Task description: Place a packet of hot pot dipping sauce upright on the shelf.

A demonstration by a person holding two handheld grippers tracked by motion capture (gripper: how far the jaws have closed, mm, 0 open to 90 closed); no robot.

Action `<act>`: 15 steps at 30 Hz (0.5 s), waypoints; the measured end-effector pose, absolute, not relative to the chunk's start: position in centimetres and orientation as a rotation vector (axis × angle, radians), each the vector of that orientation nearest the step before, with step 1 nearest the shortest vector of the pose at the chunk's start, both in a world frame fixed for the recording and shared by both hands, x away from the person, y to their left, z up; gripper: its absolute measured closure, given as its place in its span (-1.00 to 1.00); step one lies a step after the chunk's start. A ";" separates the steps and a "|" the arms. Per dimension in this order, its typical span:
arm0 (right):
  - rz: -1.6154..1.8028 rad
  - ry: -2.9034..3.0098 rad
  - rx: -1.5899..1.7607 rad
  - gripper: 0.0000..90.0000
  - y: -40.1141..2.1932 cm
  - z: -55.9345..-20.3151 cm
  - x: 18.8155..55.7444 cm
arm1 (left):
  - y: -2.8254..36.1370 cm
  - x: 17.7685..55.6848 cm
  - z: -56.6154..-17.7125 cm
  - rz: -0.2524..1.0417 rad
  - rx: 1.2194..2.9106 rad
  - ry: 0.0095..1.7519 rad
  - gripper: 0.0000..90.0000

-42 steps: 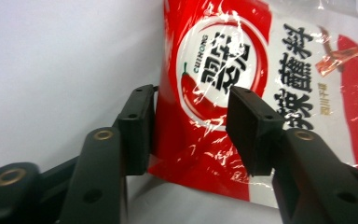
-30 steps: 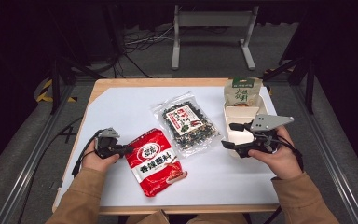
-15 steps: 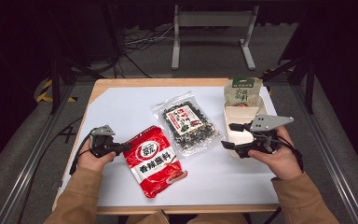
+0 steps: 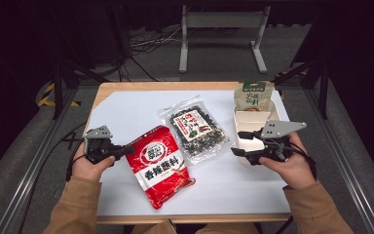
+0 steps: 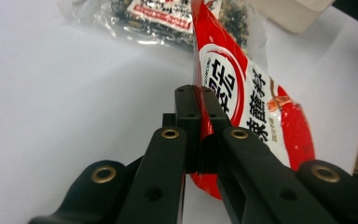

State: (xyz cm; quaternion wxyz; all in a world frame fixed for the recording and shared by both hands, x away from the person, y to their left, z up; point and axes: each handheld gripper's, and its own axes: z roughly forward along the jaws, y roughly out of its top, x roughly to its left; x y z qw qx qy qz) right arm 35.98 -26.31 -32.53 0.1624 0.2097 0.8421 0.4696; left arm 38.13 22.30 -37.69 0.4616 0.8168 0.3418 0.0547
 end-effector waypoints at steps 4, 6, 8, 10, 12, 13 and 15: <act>1.328 2.425 0.579 0.00 -26.2 -32.4 35.8 | 22.2 37.4 -36.5 0.140 1.988 0.815 1.00; 1.320 2.436 0.574 0.07 -26.2 -32.3 35.7 | 22.1 37.0 -35.8 0.119 1.981 0.804 1.00; 1.317 2.447 0.564 0.22 -26.2 -32.3 35.7 | 22.1 36.8 -35.5 0.108 1.971 0.804 1.00; 1.335 2.479 0.574 0.32 -26.1 -32.3 35.5 | 21.9 36.2 -34.6 0.099 1.971 0.770 1.00; 1.337 2.486 0.575 0.34 -26.0 -32.3 35.4 | 21.8 36.0 -34.4 0.098 1.972 0.757 1.00; 1.332 2.490 0.573 0.36 -26.0 -32.3 35.4 | 21.6 35.8 -34.1 0.101 1.970 0.753 1.00; 1.325 2.499 0.565 0.39 -25.9 -32.2 35.3 | 21.5 35.4 -33.5 0.112 1.973 0.731 1.00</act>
